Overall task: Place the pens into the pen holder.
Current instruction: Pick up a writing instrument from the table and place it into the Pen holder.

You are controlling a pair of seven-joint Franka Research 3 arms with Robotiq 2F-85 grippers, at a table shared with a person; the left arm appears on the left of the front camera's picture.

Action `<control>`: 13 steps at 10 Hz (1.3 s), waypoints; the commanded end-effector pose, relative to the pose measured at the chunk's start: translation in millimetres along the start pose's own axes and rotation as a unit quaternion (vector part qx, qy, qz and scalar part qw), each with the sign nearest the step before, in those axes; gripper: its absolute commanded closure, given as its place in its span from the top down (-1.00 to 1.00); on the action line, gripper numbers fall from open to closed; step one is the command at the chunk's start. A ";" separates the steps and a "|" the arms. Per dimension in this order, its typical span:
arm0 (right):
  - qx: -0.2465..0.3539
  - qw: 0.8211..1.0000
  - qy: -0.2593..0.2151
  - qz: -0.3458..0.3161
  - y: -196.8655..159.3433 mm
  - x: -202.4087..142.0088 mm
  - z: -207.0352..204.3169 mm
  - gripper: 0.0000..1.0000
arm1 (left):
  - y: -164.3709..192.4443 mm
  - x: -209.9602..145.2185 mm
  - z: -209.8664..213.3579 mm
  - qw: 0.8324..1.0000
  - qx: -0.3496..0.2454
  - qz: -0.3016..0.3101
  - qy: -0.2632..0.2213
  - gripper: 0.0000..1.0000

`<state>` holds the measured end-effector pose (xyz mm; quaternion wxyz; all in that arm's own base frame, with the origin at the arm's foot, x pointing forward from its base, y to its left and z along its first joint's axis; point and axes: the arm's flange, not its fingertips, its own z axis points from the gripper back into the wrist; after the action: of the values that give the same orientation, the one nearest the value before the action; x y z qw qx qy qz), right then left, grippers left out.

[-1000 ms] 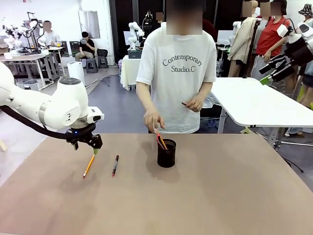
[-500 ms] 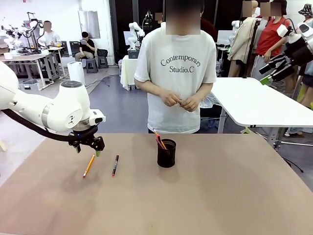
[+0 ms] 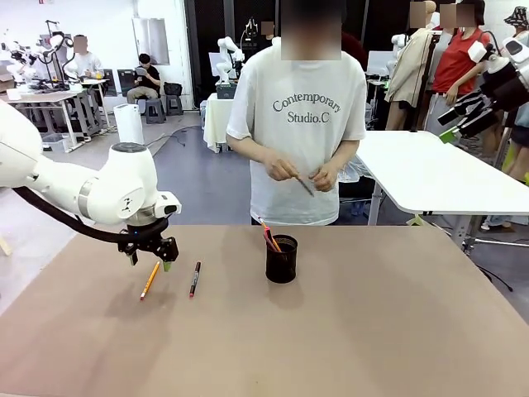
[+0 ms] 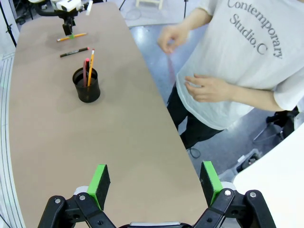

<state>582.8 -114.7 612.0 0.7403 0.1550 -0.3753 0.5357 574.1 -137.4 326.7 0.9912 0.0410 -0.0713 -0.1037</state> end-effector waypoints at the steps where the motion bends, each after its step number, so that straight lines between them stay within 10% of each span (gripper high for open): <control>1: -0.003 1.000 0.007 0.006 0.5 0.4 0.8 1.00 | 3.7 13.8 -7.9 1.000 0.009 0.014 -0.002 1.00; 4: -0.003 1.000 0.007 0.006 0.5 0.4 0.8 1.00 | 12.9 24.0 -21.4 1.000 0.007 0.018 0.003 1.00; 10: -0.003 1.000 0.007 0.006 0.5 0.4 0.8 1.00 | 12.5 28.0 -24.1 1.000 0.000 0.019 0.005 -1.00; 13: -0.003 1.000 0.007 0.006 0.5 0.4 0.8 1.00 | 12.4 27.9 -23.9 1.000 -0.001 0.022 0.012 -1.00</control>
<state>582.8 -114.7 612.0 0.7403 0.1550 -0.3753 0.5357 605.2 -132.5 309.8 0.9925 0.0398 -0.0709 -0.0913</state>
